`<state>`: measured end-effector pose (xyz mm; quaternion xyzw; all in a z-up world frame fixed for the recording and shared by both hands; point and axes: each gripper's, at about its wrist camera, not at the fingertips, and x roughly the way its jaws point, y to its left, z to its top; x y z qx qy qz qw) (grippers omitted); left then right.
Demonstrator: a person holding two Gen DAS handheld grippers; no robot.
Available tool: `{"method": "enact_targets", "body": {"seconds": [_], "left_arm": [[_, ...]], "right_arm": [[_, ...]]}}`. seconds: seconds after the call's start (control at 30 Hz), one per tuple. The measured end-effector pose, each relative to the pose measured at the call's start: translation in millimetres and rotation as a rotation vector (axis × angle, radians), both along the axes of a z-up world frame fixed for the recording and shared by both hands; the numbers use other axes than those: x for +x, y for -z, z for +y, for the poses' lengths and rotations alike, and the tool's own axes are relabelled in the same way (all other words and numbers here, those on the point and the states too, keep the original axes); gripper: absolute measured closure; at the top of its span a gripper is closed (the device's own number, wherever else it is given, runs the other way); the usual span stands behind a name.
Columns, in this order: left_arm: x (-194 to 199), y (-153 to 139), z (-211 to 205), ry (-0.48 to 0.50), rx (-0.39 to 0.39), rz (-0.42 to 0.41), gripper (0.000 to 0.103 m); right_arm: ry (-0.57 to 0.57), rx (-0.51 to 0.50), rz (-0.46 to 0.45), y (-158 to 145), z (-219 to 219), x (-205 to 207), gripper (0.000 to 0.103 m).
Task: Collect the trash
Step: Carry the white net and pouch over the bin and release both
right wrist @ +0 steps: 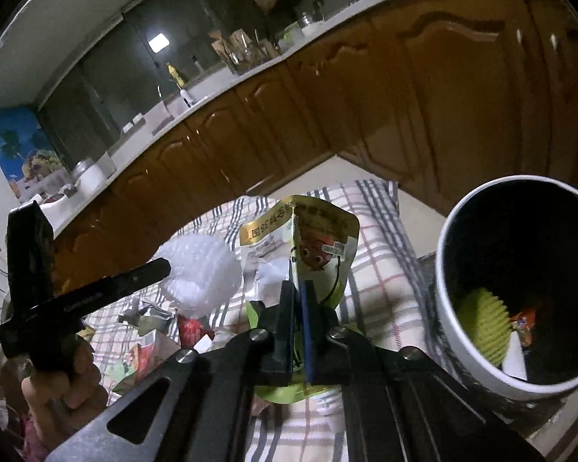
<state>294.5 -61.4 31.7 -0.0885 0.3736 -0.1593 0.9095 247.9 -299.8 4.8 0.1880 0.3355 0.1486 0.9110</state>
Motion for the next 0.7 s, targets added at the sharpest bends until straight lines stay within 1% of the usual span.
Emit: {"method": "enact_targets", "body": {"seconds": [0.33,0.53,0.7], "left_arm": [[-23,-18,-25,0.066,-0.055,-0.032,0.099],[-33,-30,-47,0.110,-0.045,-0.065,0.099],[-37,-29,-66,0.140,-0.043,-0.063,0.099]], "right_arm": [[0.054,0.012,-0.025,-9,-33,-28,0.100],[0.089,0.014,-0.048,-16,-56,-45,0.100],[0.124,0.015,-0.053,-19,-77,-53,0.100]]}}
